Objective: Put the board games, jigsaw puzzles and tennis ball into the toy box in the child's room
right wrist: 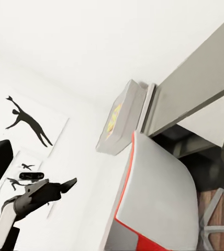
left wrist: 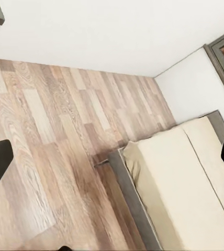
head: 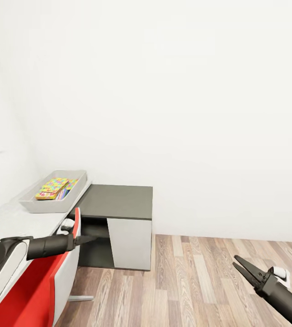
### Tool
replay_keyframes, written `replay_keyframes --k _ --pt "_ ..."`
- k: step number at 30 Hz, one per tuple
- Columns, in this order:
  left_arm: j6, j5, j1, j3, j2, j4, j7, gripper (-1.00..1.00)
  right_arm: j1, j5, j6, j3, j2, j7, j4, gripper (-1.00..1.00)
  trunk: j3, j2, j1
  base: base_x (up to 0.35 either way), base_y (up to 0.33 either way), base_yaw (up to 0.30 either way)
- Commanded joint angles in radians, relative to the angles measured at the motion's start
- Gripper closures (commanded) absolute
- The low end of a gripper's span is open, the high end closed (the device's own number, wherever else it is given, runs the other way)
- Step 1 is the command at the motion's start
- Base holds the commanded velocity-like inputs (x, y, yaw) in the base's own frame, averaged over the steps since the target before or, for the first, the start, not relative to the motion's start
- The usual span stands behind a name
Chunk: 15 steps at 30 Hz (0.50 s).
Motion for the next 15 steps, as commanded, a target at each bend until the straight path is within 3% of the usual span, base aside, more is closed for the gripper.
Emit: replay_keyframes --k 1,5,8,15 --pt "-0.002 0.003 0.004 0.006 -0.006 0.006 0.001 -1.00 0.000 -0.001 -0.001 -0.006 0.006 -0.006 0.005 -1.00 -0.002 -0.002 0.001 0.000 0.000 0.000" --pt "-0.025 0.024 0.000 0.017 -0.028 0.023 0.023 -1.00 0.000 0.001 -0.024 -0.013 0.028 -0.028 0.024 -1.00 -0.002 -0.002 0.001 0.000 0.000 0.000" --pt "-0.016 0.007 -0.006 0.001 -0.017 0.027 0.040 -1.00 0.000 0.003 -0.041 -0.014 0.037 -0.033 0.030 -1.00 -0.002 -0.002 0.001 0.000 0.000 0.000" --pt "-0.010 -0.034 -0.008 -0.013 -0.009 0.032 0.000 -1.00 0.000 0.002 -0.079 -0.029 0.036 0.006 0.060 -1.00 -0.002 -0.002 0.001 0.000 0.000 0.000"
